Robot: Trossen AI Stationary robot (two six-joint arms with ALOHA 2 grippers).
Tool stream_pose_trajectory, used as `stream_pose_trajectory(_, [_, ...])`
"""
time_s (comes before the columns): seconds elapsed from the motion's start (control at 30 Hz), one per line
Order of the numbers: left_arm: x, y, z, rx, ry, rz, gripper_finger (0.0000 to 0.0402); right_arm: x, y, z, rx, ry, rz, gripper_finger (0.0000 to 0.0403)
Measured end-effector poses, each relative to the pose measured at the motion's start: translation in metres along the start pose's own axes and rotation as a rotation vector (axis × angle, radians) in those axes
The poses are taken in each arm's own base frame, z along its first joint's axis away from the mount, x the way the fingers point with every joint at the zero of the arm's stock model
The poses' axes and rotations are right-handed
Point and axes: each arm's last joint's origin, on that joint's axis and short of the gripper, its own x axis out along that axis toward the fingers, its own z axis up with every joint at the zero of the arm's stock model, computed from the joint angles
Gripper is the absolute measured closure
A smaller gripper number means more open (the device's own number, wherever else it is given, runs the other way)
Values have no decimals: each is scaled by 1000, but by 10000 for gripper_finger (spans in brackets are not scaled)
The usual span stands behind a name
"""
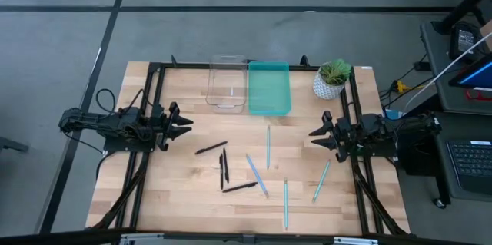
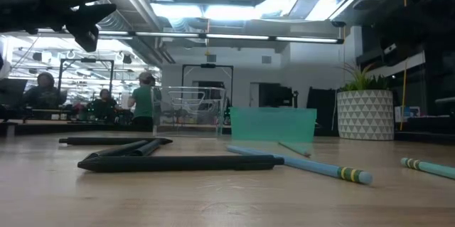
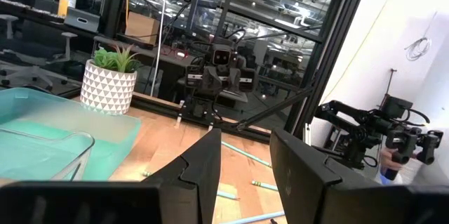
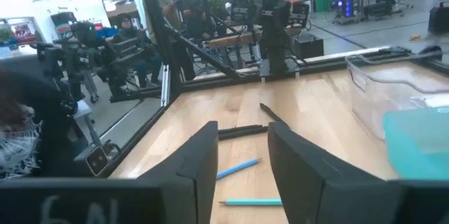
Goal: Sort pens & pencils
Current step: Put the light blue pencil into the light blue bin
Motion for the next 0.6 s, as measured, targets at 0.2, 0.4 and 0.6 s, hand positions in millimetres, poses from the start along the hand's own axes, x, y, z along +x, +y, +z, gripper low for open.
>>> stream_pose_trajectory(0.2, [0,0,0,0,0,0,283,0,0,0,52,1,1,276])
stream_pose_trajectory(0.4, [0,0,0,0,0,0,283,0,0,0,49,1,0,276])
stream_pose_trajectory(0.6, [0,0,0,0,0,0,283,0,0,-1,51,6,-1,276])
